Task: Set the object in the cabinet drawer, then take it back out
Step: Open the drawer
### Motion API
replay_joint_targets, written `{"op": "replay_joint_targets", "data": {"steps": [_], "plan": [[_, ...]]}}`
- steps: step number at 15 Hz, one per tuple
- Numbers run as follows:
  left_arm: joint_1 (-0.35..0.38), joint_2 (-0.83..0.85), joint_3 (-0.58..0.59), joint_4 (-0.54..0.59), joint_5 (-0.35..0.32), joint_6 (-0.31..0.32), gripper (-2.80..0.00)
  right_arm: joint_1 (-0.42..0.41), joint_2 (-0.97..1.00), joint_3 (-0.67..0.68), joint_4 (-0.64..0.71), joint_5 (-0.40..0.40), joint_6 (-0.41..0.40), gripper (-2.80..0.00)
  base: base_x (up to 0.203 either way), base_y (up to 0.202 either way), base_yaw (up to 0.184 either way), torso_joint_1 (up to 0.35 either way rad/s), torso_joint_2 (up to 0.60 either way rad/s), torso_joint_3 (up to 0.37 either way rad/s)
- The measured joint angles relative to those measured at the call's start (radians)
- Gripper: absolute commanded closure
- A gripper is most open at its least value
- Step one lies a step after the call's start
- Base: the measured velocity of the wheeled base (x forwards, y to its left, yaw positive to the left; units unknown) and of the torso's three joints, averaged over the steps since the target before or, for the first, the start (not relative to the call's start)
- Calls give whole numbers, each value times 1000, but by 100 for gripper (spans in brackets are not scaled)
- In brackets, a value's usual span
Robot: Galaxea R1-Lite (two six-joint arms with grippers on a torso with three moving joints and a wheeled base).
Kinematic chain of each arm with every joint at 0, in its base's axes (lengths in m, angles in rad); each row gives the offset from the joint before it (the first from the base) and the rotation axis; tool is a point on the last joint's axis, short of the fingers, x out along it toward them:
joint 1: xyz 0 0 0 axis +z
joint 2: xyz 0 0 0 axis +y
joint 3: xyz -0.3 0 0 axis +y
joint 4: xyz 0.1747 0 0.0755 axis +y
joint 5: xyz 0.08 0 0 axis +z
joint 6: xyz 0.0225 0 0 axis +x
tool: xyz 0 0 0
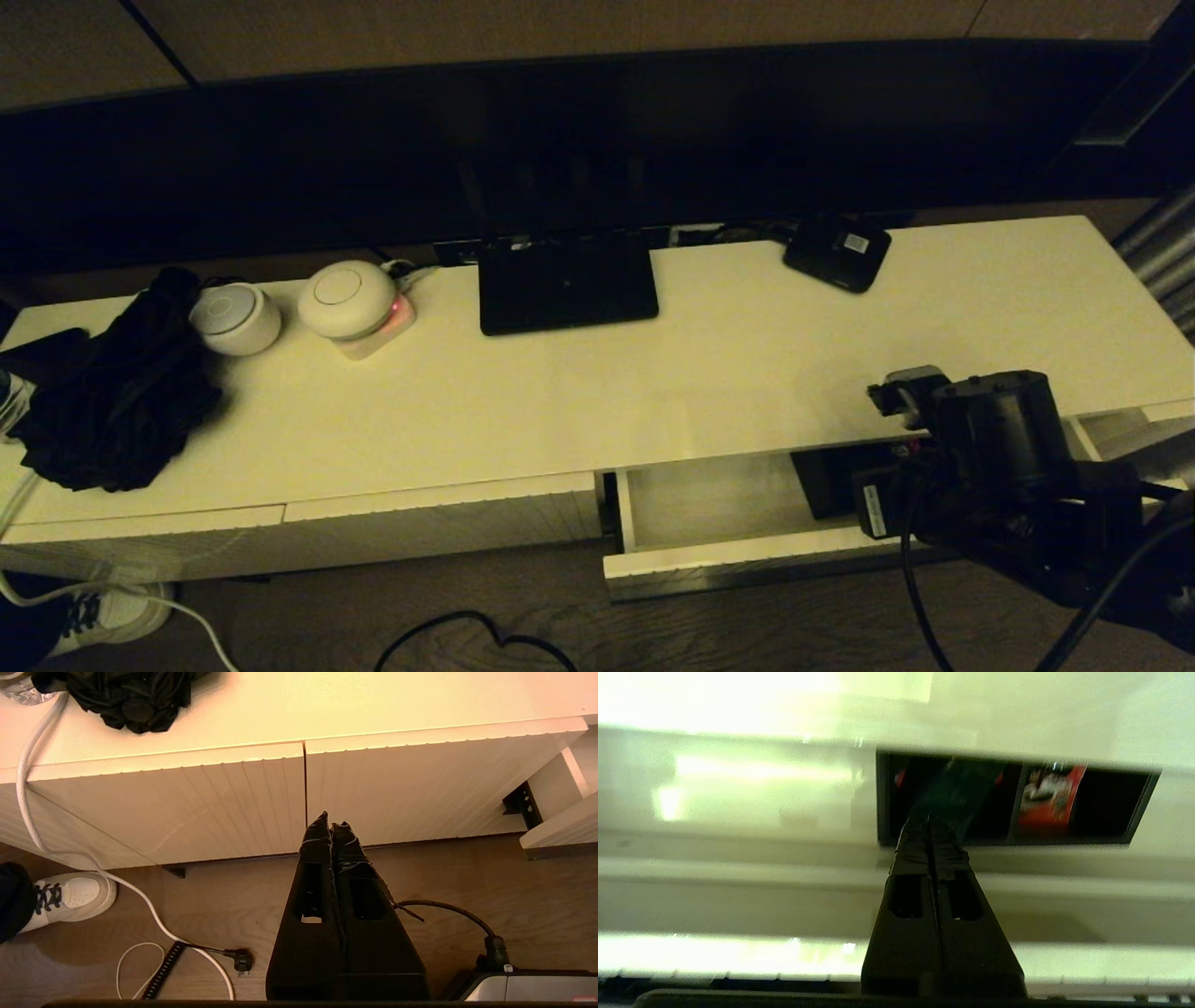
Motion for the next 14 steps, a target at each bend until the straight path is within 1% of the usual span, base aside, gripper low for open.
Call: {"op": "replay_joint_targets", "data": {"steps": [3, 6, 9, 14], "plan": [[0, 0, 0, 0, -1, 0, 0, -17, 28, 12, -62, 1, -34, 0, 0, 0, 0, 0, 0, 0], [0, 0, 0, 0, 0, 0, 0, -35, 61, 17, -102, 2, -46, 0, 0, 0, 0, 0, 0, 0], [0, 0, 0, 0, 0, 0, 0, -50, 84, 18, -109, 7, -46, 0, 0, 0, 0, 0, 0, 0], [0, 0, 0, 0, 0, 0, 0, -52, 94, 29, -102, 13, -56, 0, 0, 0, 0, 0, 0, 0]]}}
